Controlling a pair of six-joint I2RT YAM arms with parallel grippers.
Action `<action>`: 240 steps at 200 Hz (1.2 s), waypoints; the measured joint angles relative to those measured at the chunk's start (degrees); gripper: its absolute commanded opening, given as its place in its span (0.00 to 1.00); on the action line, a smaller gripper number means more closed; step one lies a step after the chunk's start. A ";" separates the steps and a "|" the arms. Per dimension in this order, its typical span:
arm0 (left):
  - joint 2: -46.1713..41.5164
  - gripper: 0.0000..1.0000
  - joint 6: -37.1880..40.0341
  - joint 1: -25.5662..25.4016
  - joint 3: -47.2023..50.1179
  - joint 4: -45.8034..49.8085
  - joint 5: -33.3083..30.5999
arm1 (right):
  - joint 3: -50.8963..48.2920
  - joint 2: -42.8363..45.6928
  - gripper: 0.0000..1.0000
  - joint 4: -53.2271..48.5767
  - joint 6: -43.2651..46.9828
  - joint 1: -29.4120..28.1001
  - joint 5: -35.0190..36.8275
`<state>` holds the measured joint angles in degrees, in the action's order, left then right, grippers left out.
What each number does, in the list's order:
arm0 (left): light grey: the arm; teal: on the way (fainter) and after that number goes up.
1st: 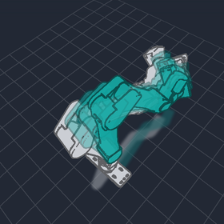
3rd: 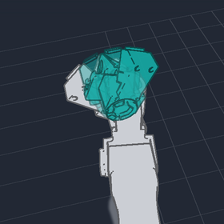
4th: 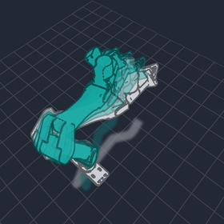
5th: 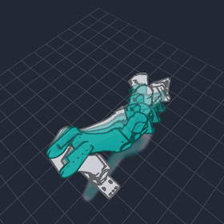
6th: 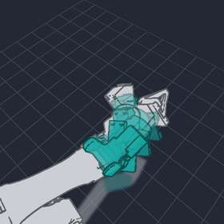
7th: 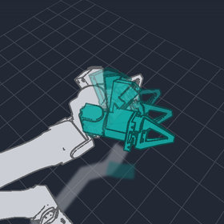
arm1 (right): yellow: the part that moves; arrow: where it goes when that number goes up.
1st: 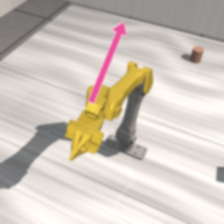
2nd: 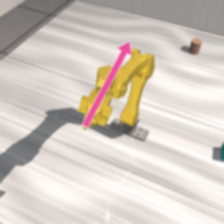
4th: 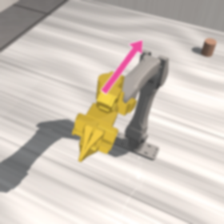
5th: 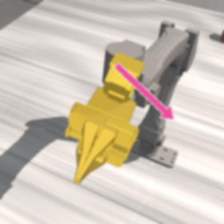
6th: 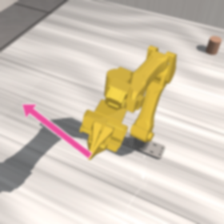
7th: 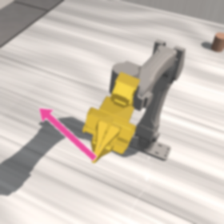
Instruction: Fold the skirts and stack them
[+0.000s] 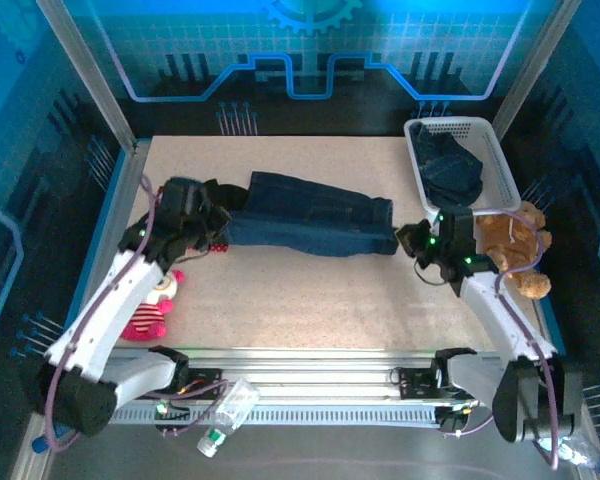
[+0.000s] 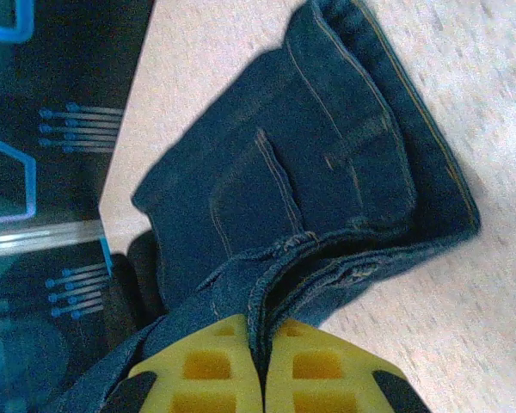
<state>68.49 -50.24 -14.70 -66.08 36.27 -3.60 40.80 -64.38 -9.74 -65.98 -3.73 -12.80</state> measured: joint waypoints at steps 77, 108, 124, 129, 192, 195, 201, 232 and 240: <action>28.63 0.00 11.32 4.68 -20.04 -6.64 3.89 | 17.09 -24.37 0.00 5.46 0.87 0.00 5.35; 37.99 0.00 14.73 5.14 -31.10 -6.38 4.33 | 23.45 -30.86 0.00 4.94 2.51 0.11 5.79; 41.22 0.00 15.74 5.18 -35.06 -6.10 4.31 | 26.82 -33.79 0.00 4.13 3.52 0.39 5.77; 42.12 0.00 15.91 5.22 -35.93 -6.08 4.31 | 27.82 -34.69 0.00 4.04 3.82 0.46 5.77; 52.39 0.00 15.93 6.75 -42.66 -4.31 4.44 | 39.28 -45.79 0.00 0.96 7.06 1.36 4.22; 52.78 0.00 15.93 6.86 -43.10 -4.17 4.46 | 39.69 -46.23 0.00 0.74 7.15 1.40 4.20; 53.59 0.00 15.91 7.04 -43.93 -3.82 4.46 | 40.46 -47.06 0.00 0.39 7.39 1.44 3.80; 55.80 0.00 15.65 7.50 -45.83 -3.04 5.40 | 42.47 -49.37 0.00 -0.46 8.13 1.57 2.58; 55.71 0.00 15.43 7.52 -45.09 -3.45 6.08 | 42.42 -49.37 0.00 -0.70 8.24 1.57 2.12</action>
<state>124.20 -34.81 -7.18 -111.18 32.82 2.48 83.22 -113.75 -10.44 -57.74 -2.15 -10.68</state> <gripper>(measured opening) 0.065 0.066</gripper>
